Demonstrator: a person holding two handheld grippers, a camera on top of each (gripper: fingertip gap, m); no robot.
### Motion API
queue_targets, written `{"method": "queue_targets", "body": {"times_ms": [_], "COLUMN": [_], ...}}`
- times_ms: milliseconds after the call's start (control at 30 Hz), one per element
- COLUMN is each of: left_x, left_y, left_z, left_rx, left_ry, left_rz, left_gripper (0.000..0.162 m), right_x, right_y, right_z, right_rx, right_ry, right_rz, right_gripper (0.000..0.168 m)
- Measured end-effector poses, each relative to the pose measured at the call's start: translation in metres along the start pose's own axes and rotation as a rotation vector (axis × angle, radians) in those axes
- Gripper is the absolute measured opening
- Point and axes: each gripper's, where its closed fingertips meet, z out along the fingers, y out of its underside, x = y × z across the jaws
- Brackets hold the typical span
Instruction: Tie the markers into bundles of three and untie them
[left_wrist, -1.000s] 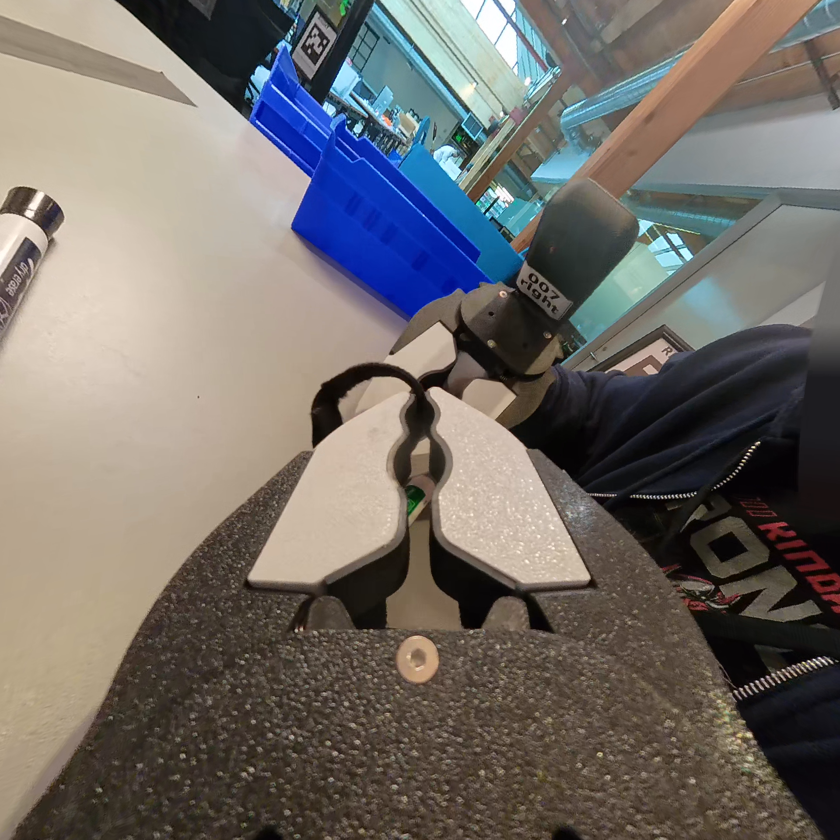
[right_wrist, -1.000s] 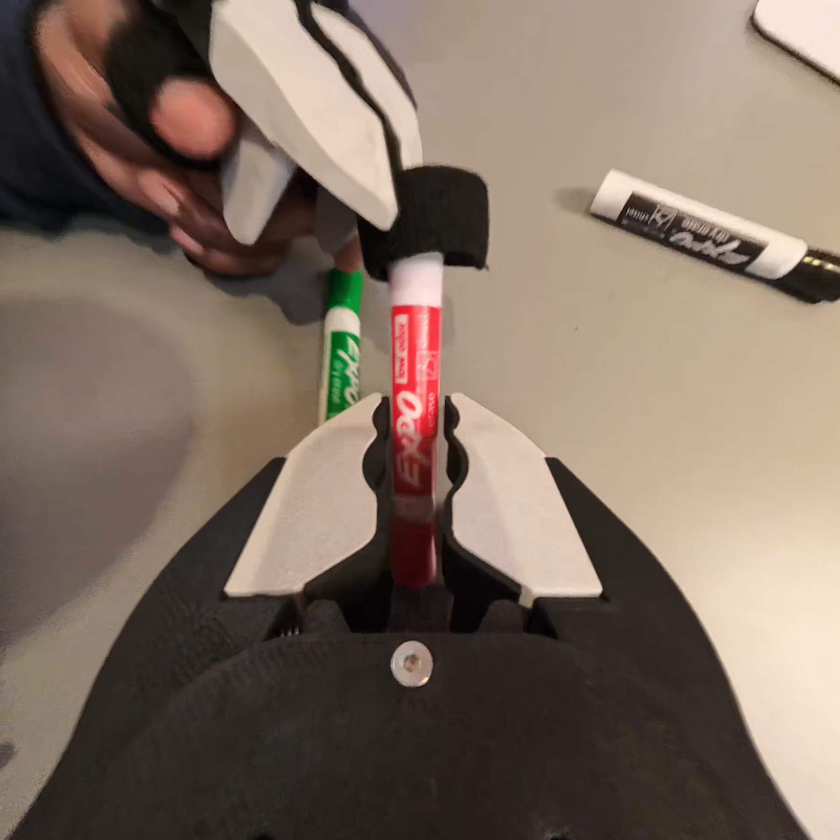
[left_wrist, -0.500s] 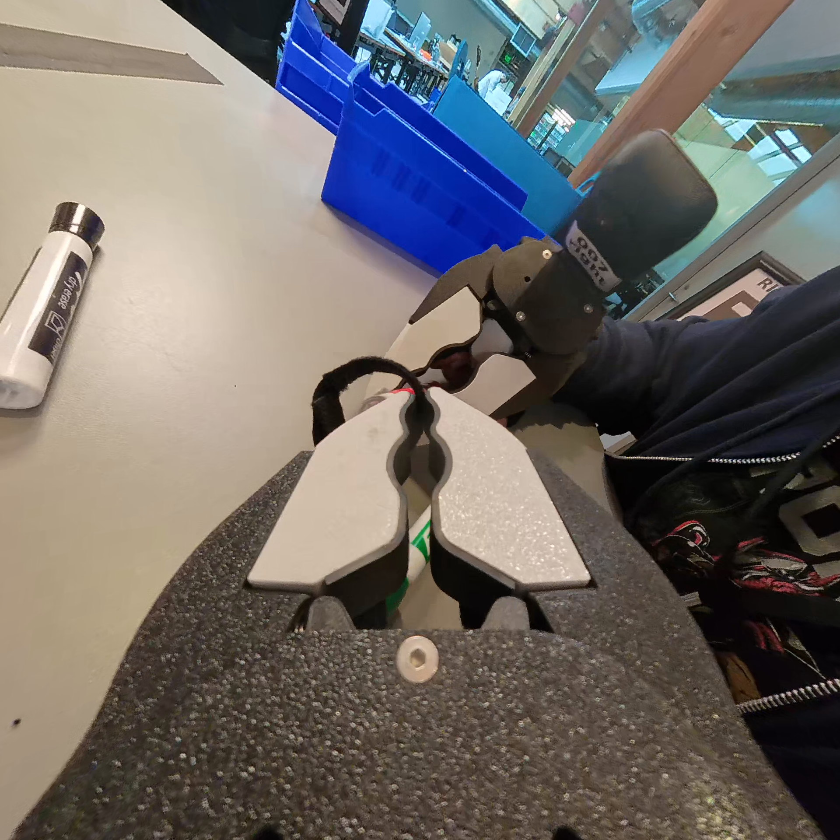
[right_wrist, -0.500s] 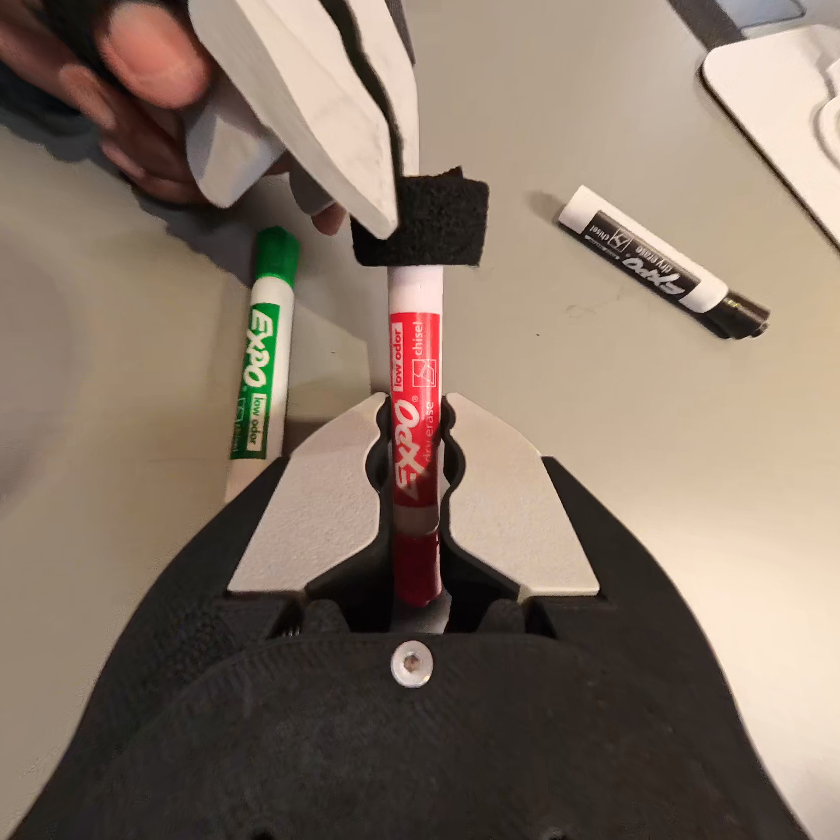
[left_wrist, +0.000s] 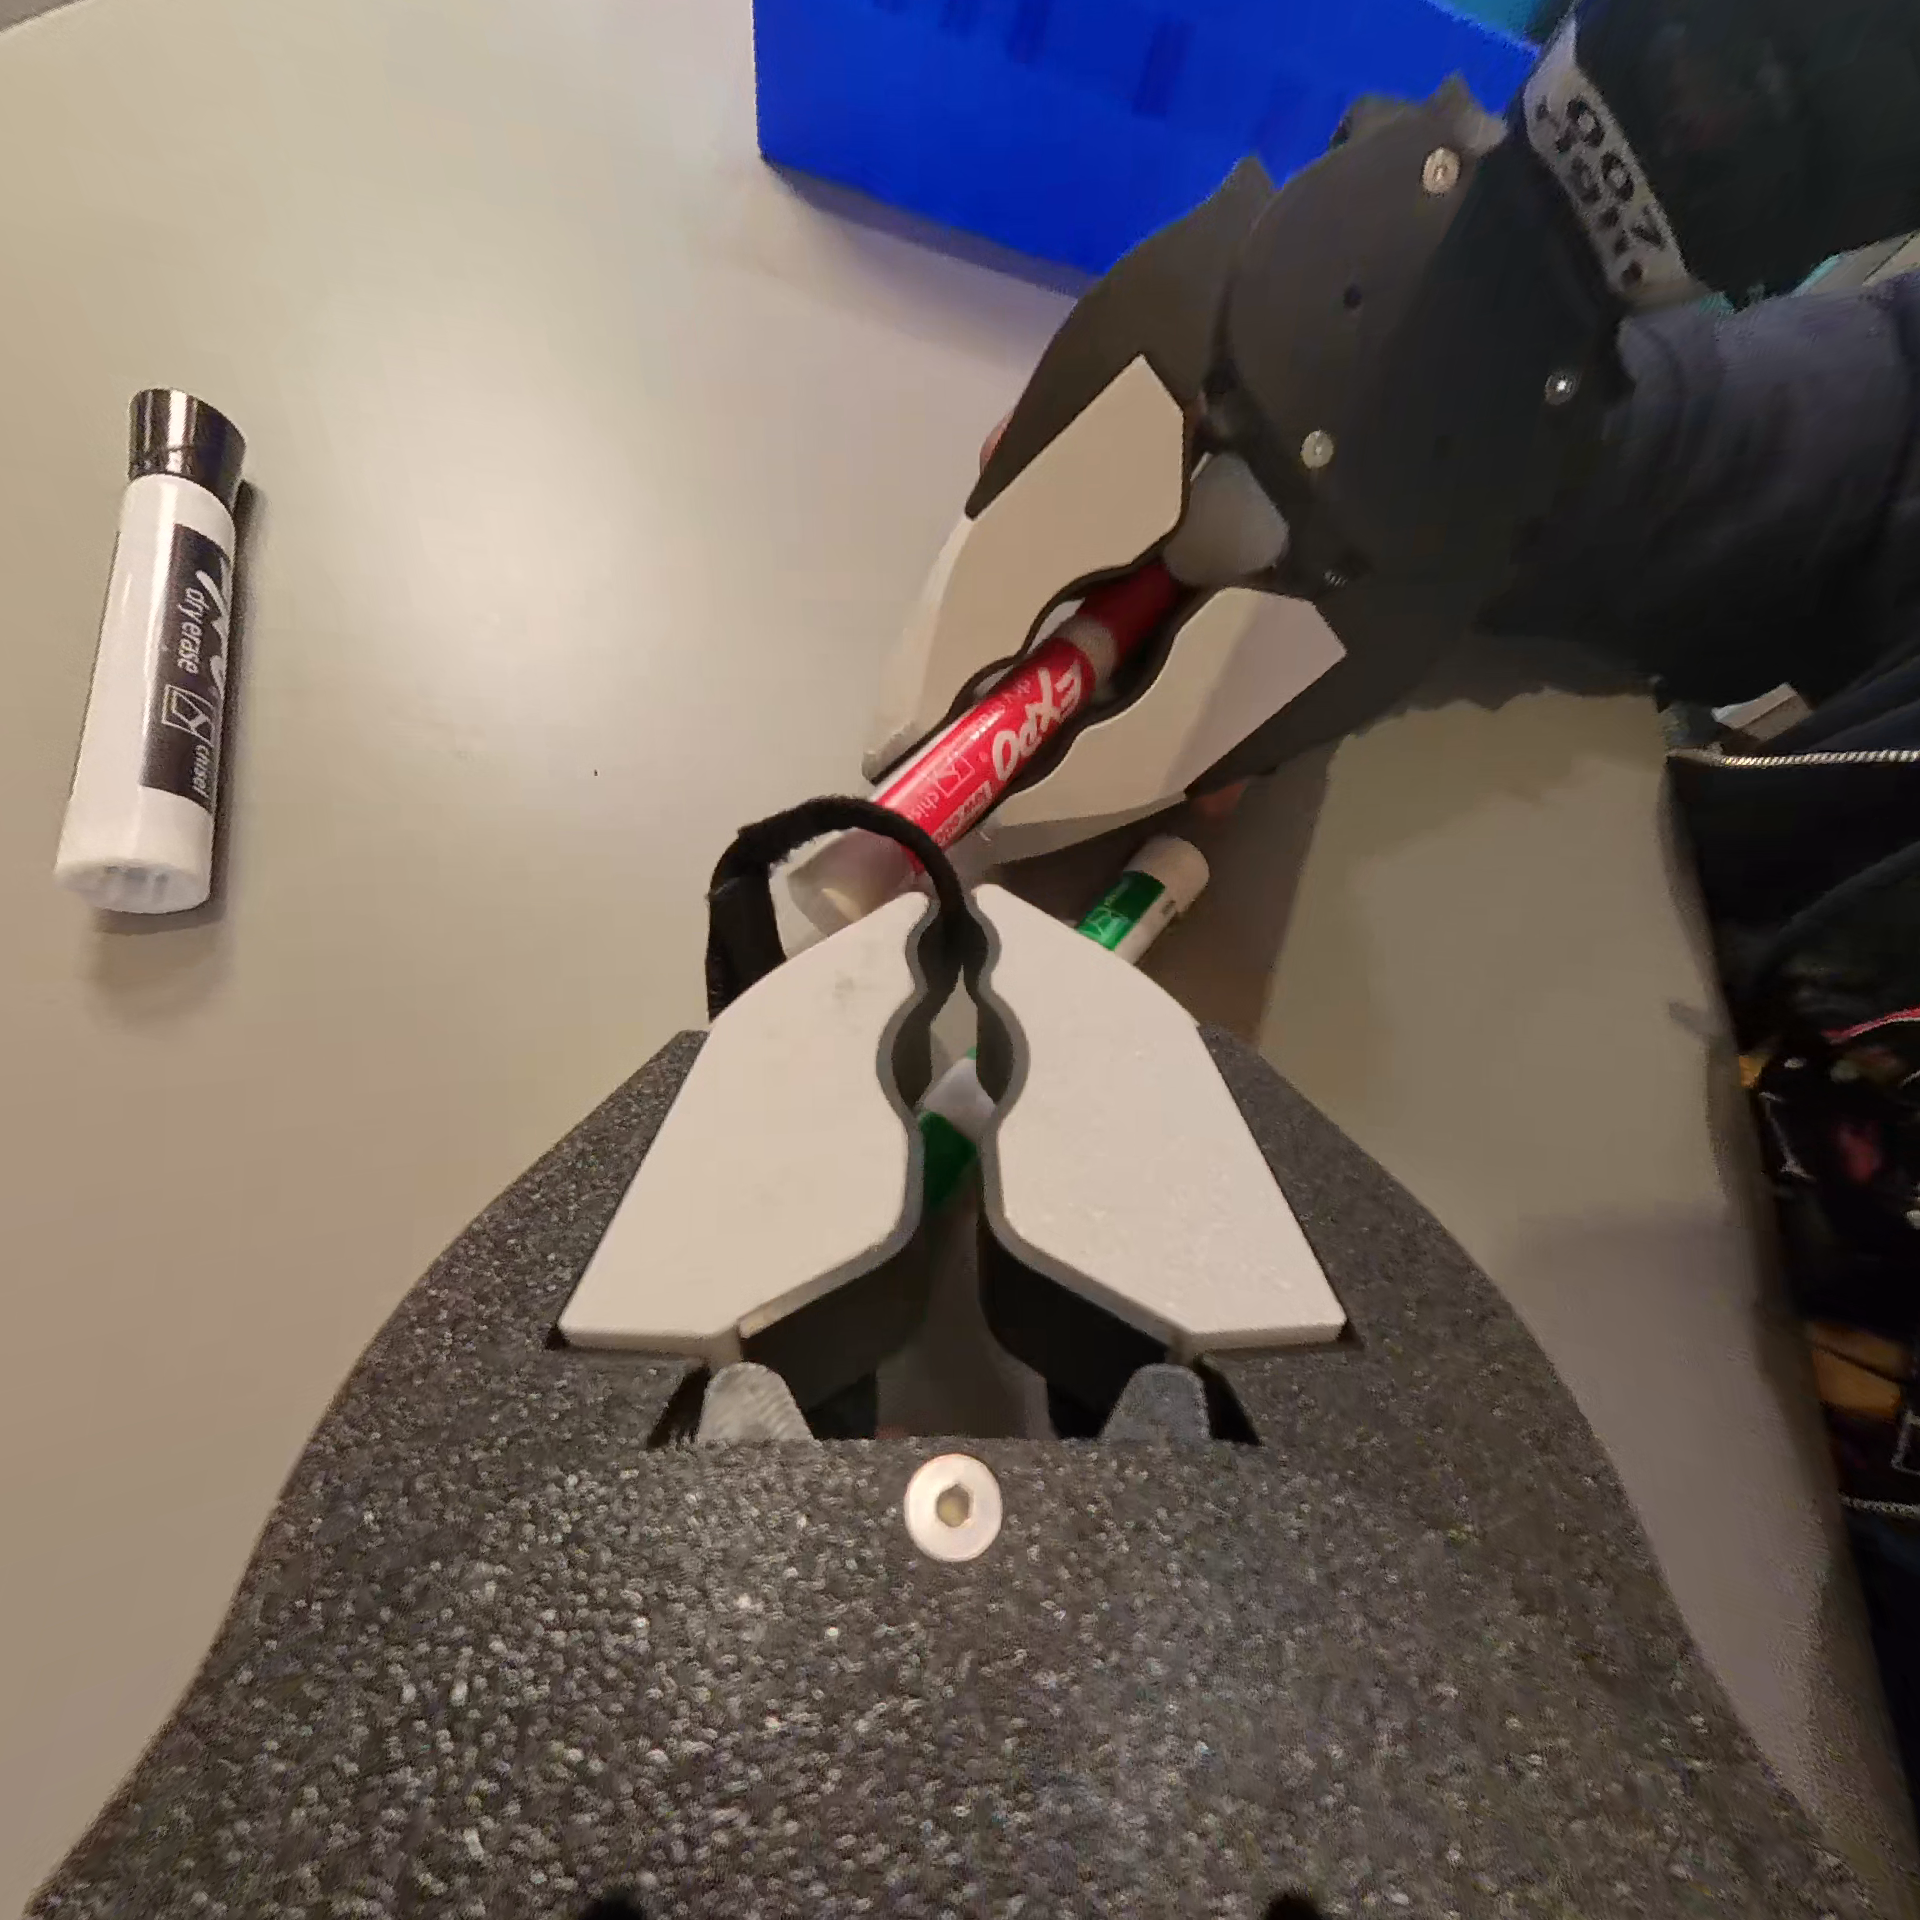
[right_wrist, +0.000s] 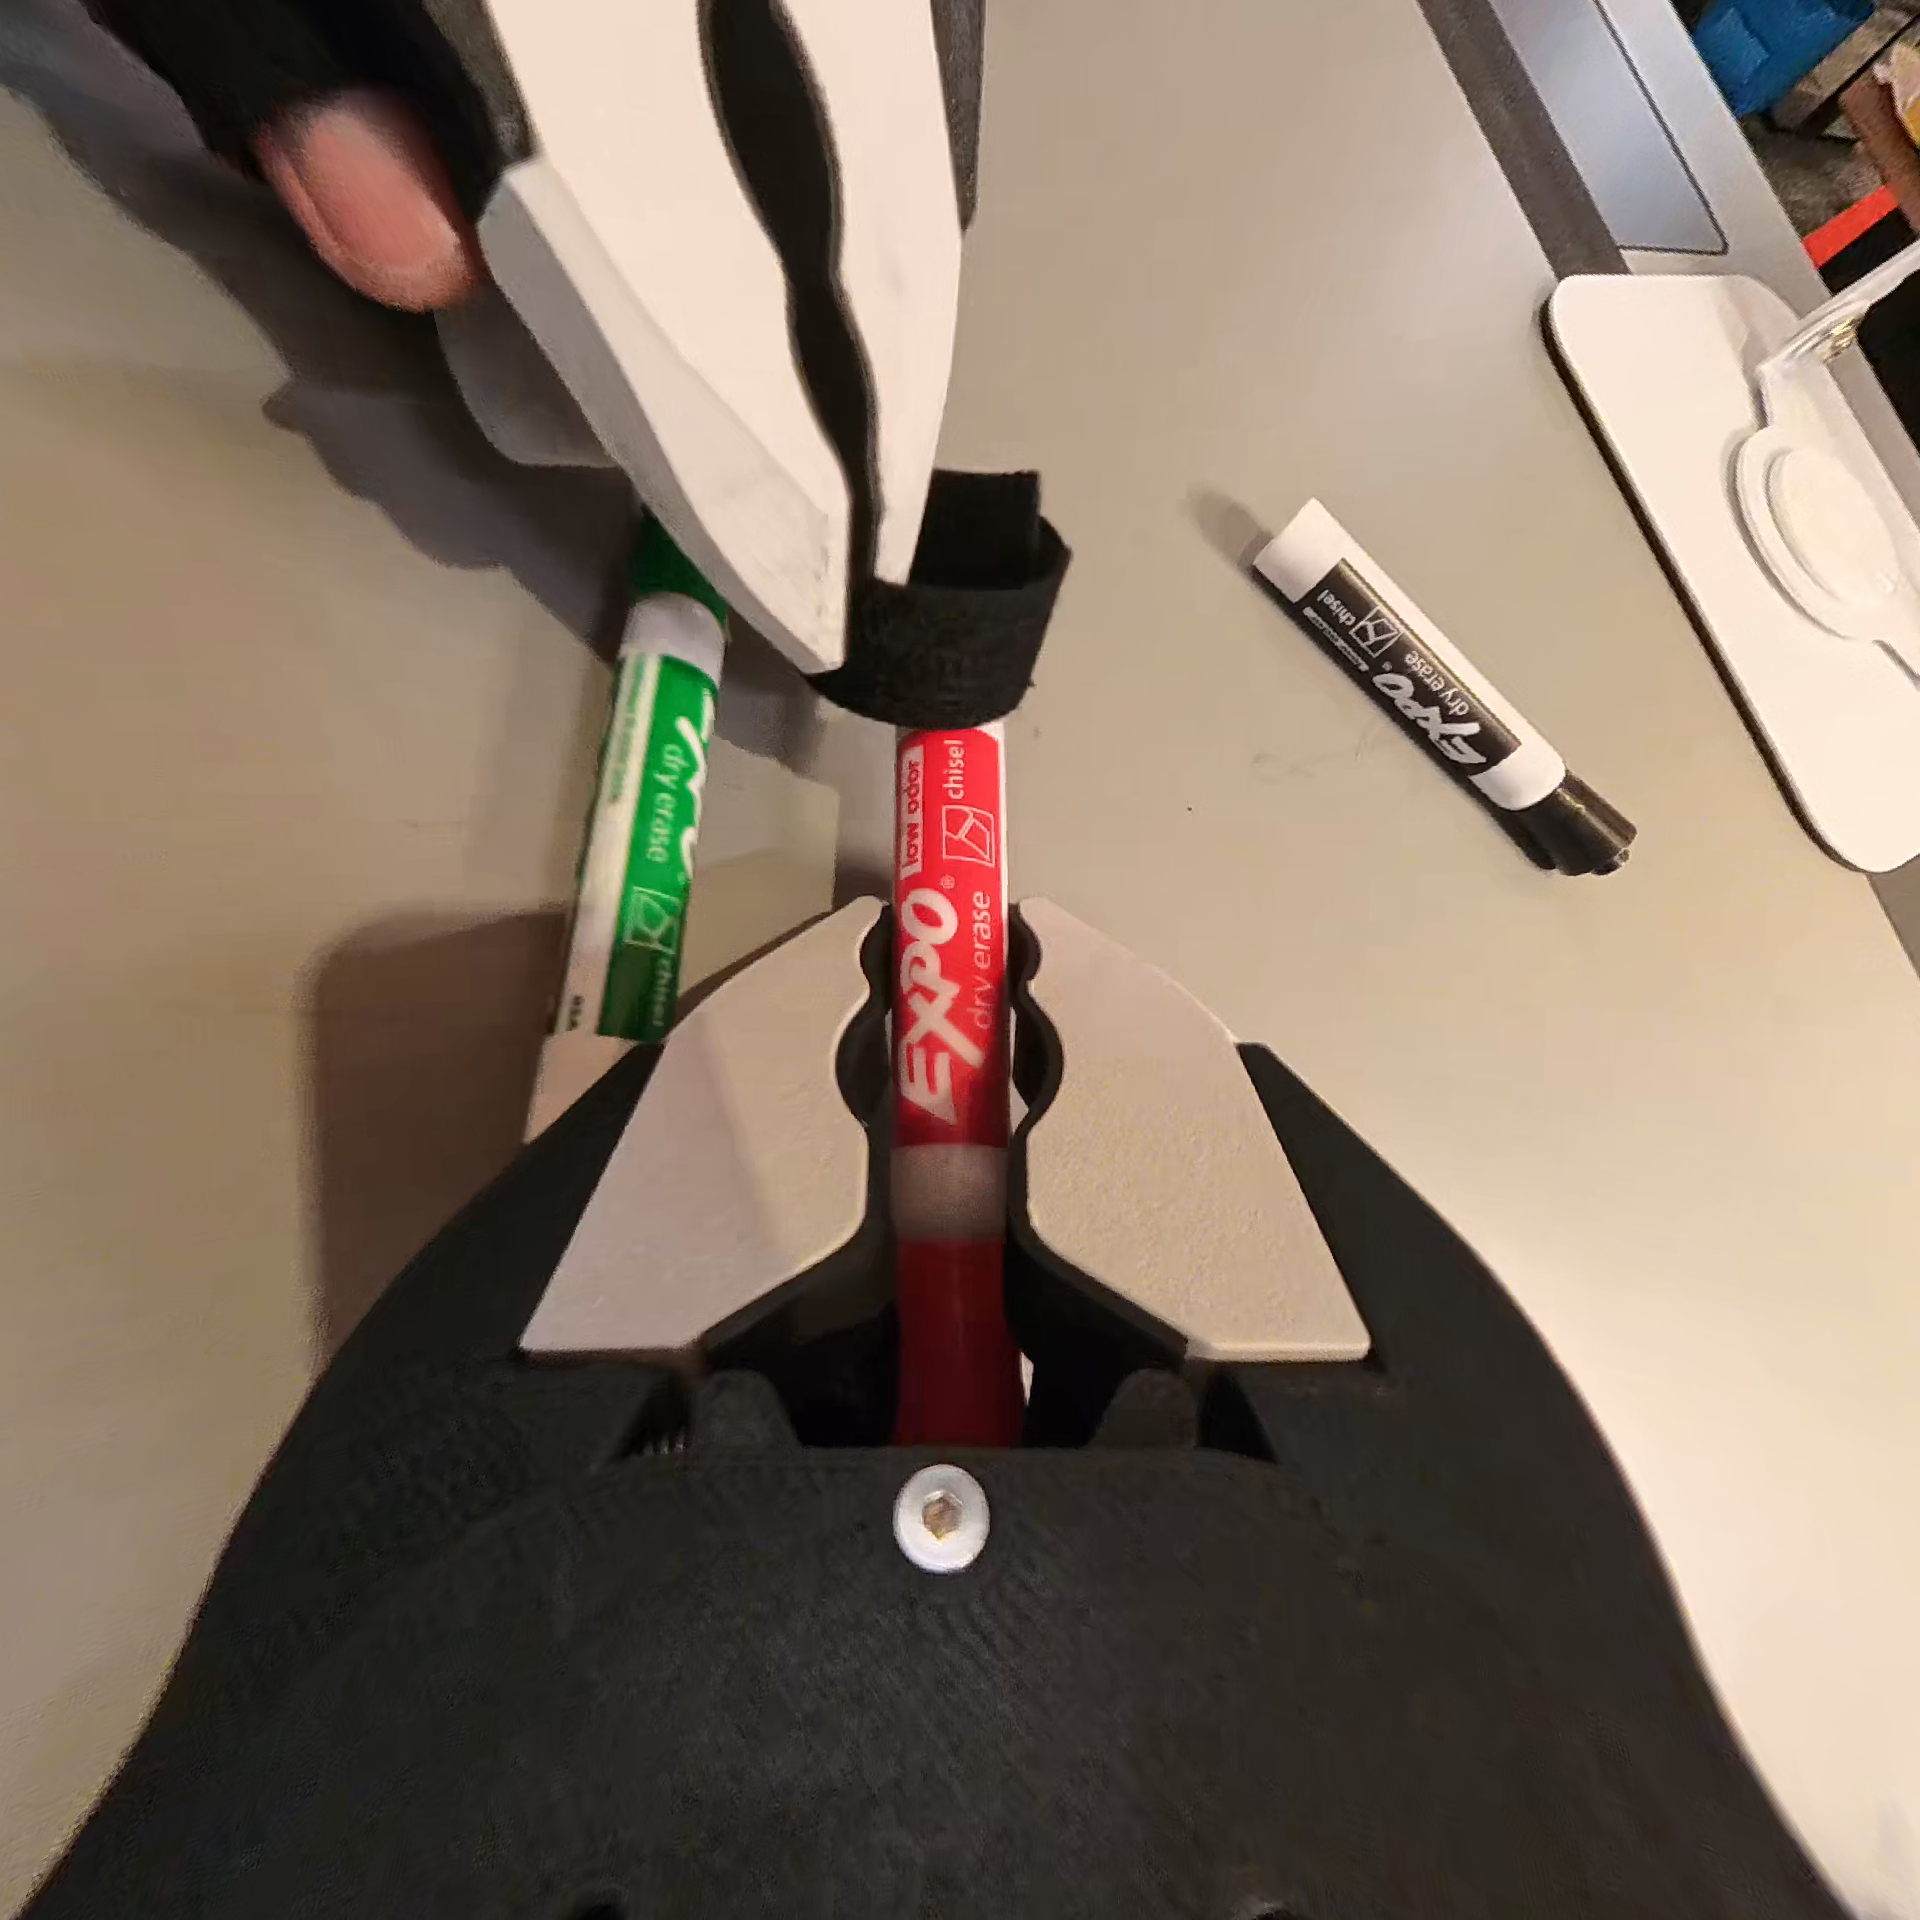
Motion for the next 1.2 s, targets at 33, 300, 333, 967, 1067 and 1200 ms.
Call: {"method": "queue_targets", "body": {"times_ms": [33,300,333,967,1067,1200], "left_x": [0.001,0.004,0.004,-0.002,0.001,0.001], "left_y": [0.000,-0.008,-0.009,-0.015,-0.018,-0.016], "left_z": [0.000,-0.008,-0.009,-0.011,-0.009,-0.006], "left_rx": [-0.001,0.045,0.045,0.105,0.116,0.101], "left_ry": [0.000,-0.003,-0.005,-0.069,-0.099,-0.131], "left_rz": [0.014,0.114,0.126,0.221,0.284,0.314], "left_gripper": [0.003,0.018,0.021,0.062,0.063,0.062], "right_x": [0.001,0.005,0.006,0.015,0.014,0.021], "right_y": [0.000,0.001,0.001,0.033,0.041,0.039], "right_z": [0.000,-0.005,-0.006,-0.039,-0.044,-0.057], "right_rx": [0.002,0.005,0.005,-0.379,-0.463,-0.516], "right_ry": [0.004,0.013,0.012,-0.260,-0.308,-0.328], "right_rz": [-0.005,-0.039,-0.033,-0.170,-0.193,-0.194], "right_gripper": [0.018,0.018,0.018,0.019,0.019,0.019]}}
